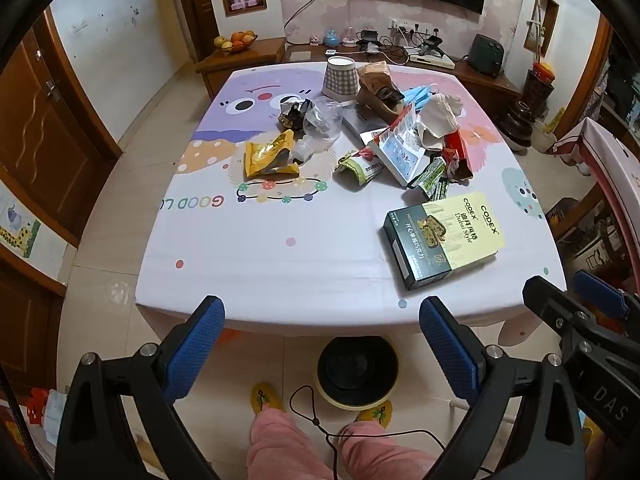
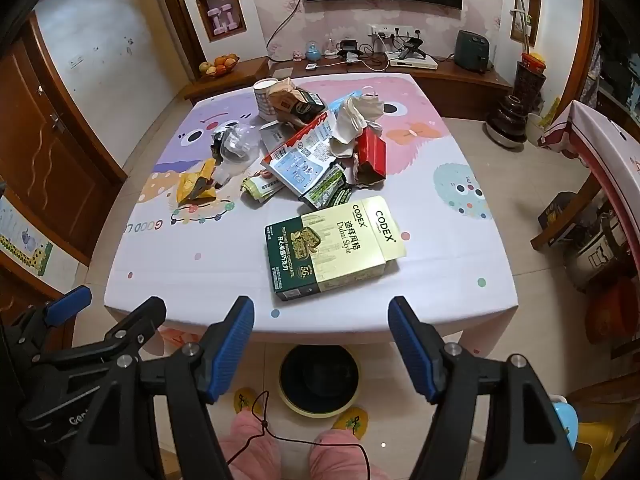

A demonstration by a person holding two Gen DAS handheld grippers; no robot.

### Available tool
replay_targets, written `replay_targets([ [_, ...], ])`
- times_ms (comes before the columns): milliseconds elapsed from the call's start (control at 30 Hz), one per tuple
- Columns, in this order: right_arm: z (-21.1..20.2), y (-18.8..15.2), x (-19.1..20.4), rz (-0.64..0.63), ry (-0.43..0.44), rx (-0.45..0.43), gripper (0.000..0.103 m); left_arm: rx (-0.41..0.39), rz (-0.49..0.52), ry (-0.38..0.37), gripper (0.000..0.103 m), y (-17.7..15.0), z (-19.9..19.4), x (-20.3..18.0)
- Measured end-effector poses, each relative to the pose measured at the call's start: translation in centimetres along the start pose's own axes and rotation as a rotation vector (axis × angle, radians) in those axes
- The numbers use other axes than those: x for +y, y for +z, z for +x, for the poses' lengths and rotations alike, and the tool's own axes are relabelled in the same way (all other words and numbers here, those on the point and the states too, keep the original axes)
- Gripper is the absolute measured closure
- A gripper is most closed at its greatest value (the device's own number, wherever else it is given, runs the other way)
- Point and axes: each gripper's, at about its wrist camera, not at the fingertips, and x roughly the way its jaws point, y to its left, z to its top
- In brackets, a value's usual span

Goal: Collect trash

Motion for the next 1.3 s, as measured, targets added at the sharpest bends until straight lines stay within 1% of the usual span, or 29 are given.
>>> replay_targets([
  [433, 0.11, 0.22, -0.13, 0.001, 0.002, -0.004, 0.033, -0.002, 0.002, 0.004, 0.006, 0.0, -0.01, 0.0],
  [633, 0.15, 0.37, -0.21, 0.0, 0.002, -0.003, 0.033, -0.016, -0.003, 0.002, 0.006, 0.36, 0.14, 0.37],
  [1300, 0.84, 0.35, -0.27, 0.003, 0.004, 0.006, 0.033, -0.005, -0.006, -0.001, 0.006, 0.34, 0.29, 0.07],
])
